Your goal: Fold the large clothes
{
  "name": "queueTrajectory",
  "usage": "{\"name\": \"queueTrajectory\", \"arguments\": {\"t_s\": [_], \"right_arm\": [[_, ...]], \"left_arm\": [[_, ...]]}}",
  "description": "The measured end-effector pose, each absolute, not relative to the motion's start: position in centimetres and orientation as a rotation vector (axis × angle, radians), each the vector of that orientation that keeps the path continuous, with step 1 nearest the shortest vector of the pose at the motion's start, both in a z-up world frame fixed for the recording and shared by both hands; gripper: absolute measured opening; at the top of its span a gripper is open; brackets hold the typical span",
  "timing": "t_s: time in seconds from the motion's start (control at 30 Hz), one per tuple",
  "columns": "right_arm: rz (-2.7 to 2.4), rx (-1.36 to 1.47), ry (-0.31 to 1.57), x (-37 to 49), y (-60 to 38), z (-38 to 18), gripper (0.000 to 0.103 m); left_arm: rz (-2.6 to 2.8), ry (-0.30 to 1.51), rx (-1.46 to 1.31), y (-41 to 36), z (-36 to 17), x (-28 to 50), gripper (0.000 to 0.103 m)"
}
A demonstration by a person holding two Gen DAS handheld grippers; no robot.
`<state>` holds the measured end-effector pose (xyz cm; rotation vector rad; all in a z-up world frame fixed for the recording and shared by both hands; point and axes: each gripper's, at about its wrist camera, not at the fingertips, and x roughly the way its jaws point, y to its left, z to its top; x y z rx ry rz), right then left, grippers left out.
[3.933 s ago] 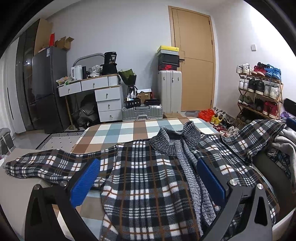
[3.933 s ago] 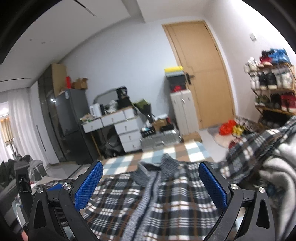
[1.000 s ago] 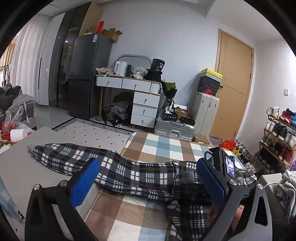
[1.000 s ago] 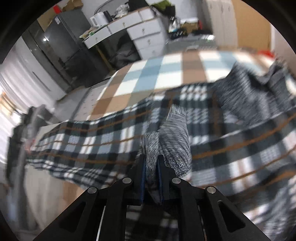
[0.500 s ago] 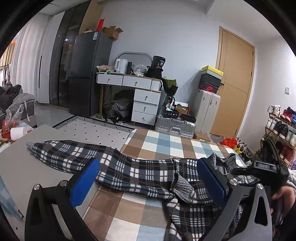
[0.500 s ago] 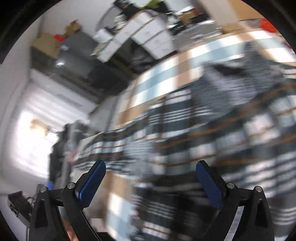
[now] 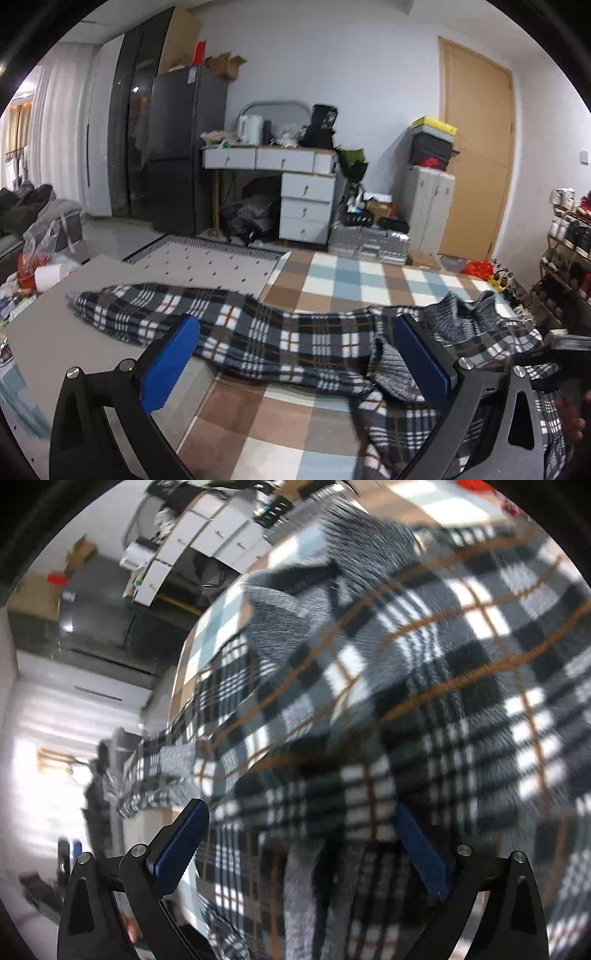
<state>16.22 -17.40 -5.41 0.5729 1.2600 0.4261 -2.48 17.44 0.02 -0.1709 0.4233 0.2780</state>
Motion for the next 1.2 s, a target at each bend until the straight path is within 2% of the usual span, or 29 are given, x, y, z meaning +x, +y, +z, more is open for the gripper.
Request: {"name": "queueTrajectory", "arguments": {"t_s": [0.23, 0.43, 0.6, 0.83, 1.2], "right_arm": [[0.688, 0.496, 0.788, 6.2, -14.7, 4.0, 0.103], [0.725, 0.453, 0.447, -0.4, -12.6, 5.8, 0.103], [0.756, 0.449, 0.467, -0.7, -12.9, 4.8, 0.103], [0.807, 0.526, 0.477, -1.3, -14.1, 4.8, 0.103], [0.793, 0.540, 0.469, -1.2, -14.9, 4.7, 0.103]], "left_arm": [[0.393, 0.421, -0.195, 20.0, 0.2, -2.9, 0.102], [0.452, 0.495, -0.266, 25.6, 0.8, -3.9, 0.102], [0.534, 0.580, -0.347, 32.3, 0.4, -4.7, 0.102], [0.565, 0.703, -0.627, 41.4, -2.1, -4.3, 0.102], [0.498, 0.751, -0.921, 44.9, -5.7, -2.9, 0.102]]}}
